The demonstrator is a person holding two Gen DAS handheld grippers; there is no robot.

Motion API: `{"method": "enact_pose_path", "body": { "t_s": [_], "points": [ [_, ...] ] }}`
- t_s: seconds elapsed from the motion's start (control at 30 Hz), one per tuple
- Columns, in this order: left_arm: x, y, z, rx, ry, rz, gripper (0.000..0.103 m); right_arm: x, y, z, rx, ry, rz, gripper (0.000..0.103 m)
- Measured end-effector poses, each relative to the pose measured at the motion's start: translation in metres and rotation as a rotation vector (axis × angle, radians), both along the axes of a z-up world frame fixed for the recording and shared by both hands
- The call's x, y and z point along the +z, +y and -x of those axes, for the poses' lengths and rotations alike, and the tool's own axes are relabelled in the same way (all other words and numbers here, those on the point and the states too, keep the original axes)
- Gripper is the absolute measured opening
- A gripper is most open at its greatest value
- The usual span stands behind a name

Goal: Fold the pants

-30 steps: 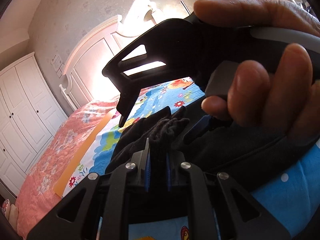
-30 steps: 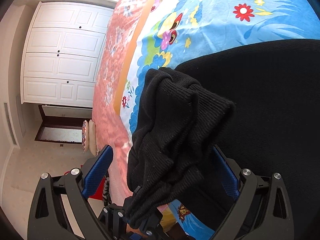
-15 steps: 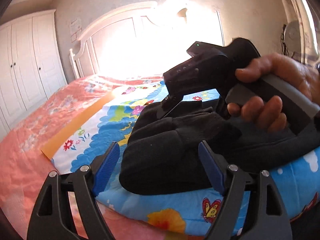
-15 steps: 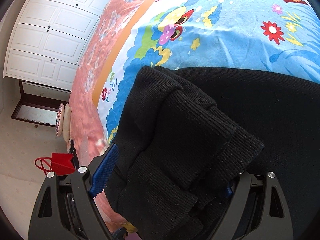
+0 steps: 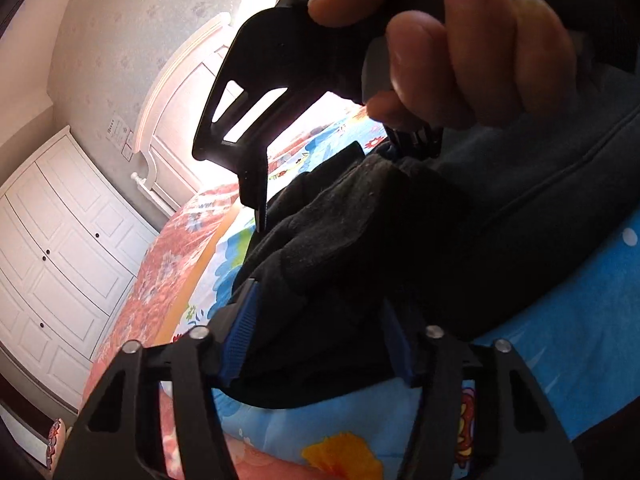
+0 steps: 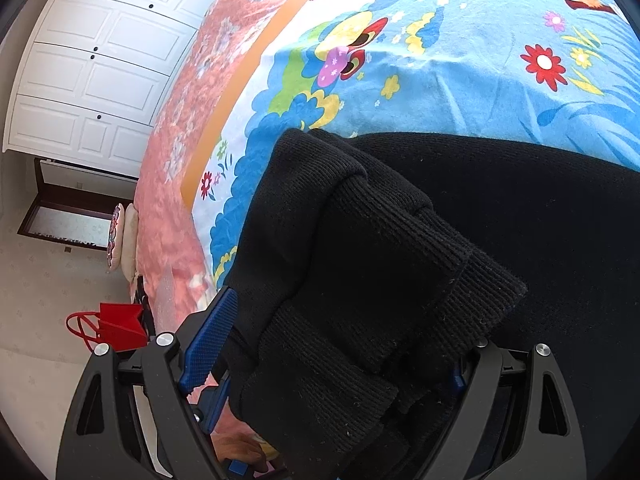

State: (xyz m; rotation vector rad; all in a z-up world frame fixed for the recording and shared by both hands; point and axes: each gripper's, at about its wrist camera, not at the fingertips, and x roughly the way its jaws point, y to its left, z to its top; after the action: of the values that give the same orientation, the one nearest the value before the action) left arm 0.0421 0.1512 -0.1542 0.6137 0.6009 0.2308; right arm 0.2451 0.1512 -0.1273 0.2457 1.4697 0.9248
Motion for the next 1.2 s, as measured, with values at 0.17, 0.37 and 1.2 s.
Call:
{"method": "enact_pose_path", "body": {
  "t_s": [0.17,0.37,1.2],
  "points": [
    [0.007,0.009,0.0,-0.002,0.004,0.081,0.043,0.005,0.002,0.0,0.006,-0.016,0.006,0.085],
    [0.011,0.019,-0.003,0.004,0.008,0.124,0.042,0.005,0.004,0.002,0.008,-0.035,0.026,0.085],
    [0.018,0.032,-0.022,-0.011,0.0,0.138,0.038,0.008,-0.026,0.006,-0.063,-0.088,0.001,0.098]
  ]
}}
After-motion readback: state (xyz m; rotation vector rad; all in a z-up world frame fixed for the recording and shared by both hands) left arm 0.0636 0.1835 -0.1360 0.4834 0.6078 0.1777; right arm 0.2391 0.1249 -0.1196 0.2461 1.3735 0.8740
